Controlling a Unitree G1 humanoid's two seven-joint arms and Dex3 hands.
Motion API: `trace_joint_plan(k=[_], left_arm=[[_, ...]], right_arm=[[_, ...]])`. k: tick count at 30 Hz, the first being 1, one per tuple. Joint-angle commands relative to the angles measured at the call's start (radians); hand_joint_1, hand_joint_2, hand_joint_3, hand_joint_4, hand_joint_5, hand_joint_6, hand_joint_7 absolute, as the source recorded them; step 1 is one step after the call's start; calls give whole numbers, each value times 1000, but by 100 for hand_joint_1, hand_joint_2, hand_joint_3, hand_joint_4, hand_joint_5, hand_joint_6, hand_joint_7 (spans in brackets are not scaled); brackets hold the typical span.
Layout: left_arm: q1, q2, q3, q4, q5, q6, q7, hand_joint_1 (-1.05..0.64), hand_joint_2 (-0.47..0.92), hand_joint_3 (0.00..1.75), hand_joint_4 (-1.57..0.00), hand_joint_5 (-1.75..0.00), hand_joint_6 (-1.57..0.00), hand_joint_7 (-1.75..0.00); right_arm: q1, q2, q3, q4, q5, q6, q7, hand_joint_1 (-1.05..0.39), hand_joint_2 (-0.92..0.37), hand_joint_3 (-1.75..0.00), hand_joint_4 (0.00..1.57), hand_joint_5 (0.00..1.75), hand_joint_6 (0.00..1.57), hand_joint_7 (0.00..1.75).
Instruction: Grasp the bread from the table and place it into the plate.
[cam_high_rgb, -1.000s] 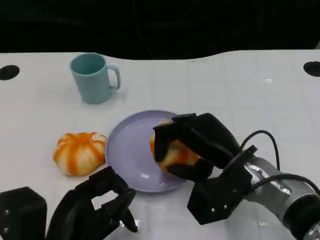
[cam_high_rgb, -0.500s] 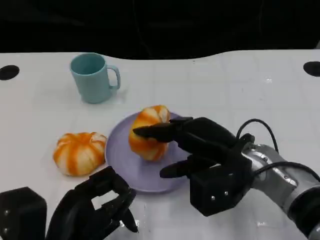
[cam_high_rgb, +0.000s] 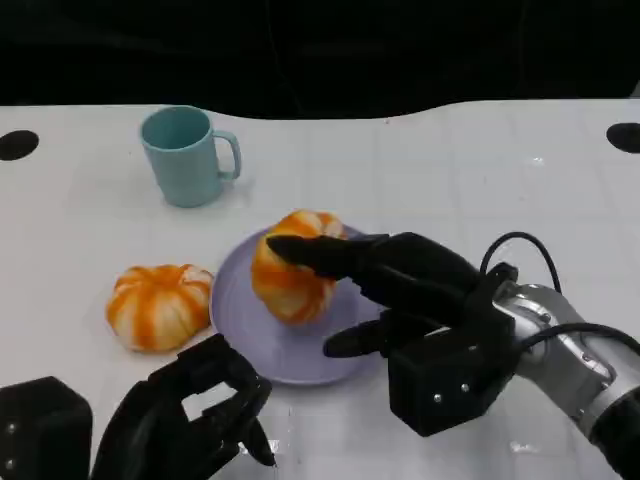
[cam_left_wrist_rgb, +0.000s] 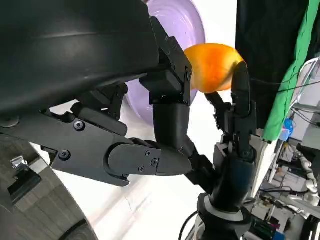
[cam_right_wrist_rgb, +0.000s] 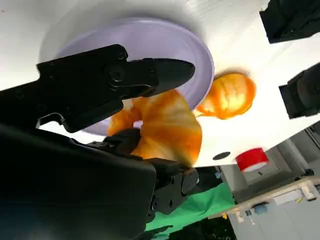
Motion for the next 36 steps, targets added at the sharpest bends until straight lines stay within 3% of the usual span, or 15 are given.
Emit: trace_joint_plan(k=[1, 9, 13, 14, 17, 26, 27, 32, 34, 36], left_arm=[[7, 11, 7, -6, 5, -16, 2, -55, 92, 32, -73, -175, -64, -158], [8, 12, 8, -6, 1, -13, 3, -54, 92, 33, -73, -175, -62, -159], [6, 12, 6, -11, 3, -1, 10, -54, 92, 33, -73, -175, -61, -162], [6, 11, 5, -13, 4, 2, 13, -54, 92, 34, -73, -175, -60, -163], [7, 11, 3, -18, 6, 9, 18, -54, 92, 34, -73, -175, -58, -164], [3, 8, 3, -15, 5, 8, 17, -54, 92, 33, -73, -175, -58, -163], [3, 9, 3, -16, 6, 10, 17, -54, 92, 33, -73, -175, -58, -163], [0, 9, 3, -19, 3, 20, 21, -54, 92, 33, -73, -175, -58, -164], [-1, 8, 4, -17, 2, 19, 20, -54, 92, 33, -73, -175, -58, -164], [-2, 8, 2, -15, 4, 16, 19, -54, 92, 33, -73, -175, -58, -164]], right_arm=[[13, -13, -15, -27, 8, 10, -19, -80, -92, -24, 80, 42, 6, 1], [27, -18, -18, -59, 1, 20, -34, -76, -92, -25, 88, 37, 9, 2], [53, -20, -40, -86, 1, -12, -117, -59, -92, -20, 95, 39, 39, 16], [65, -23, -50, -100, 12, -21, -131, -52, -92, -17, 98, 44, 53, 21], [112, -42, -85, -162, 52, -43, -134, -43, -92, -16, 96, 58, 71, 22], [256, -129, -186, -326, 188, -103, -79, -40, -92, -15, 81, 104, 93, 24], [275, -140, -197, -348, 204, -100, -67, -42, -92, -16, 76, 120, 98, 31], [362, -180, -245, -414, 304, -97, -1, -41, -92, -15, 69, 130, 97, 51], [393, -195, -263, -427, 325, -101, 17, -43, -92, -13, 69, 133, 85, 85], [422, -206, -280, -434, 356, -108, 37, -44, -92, -13, 70, 136, 81, 97]])
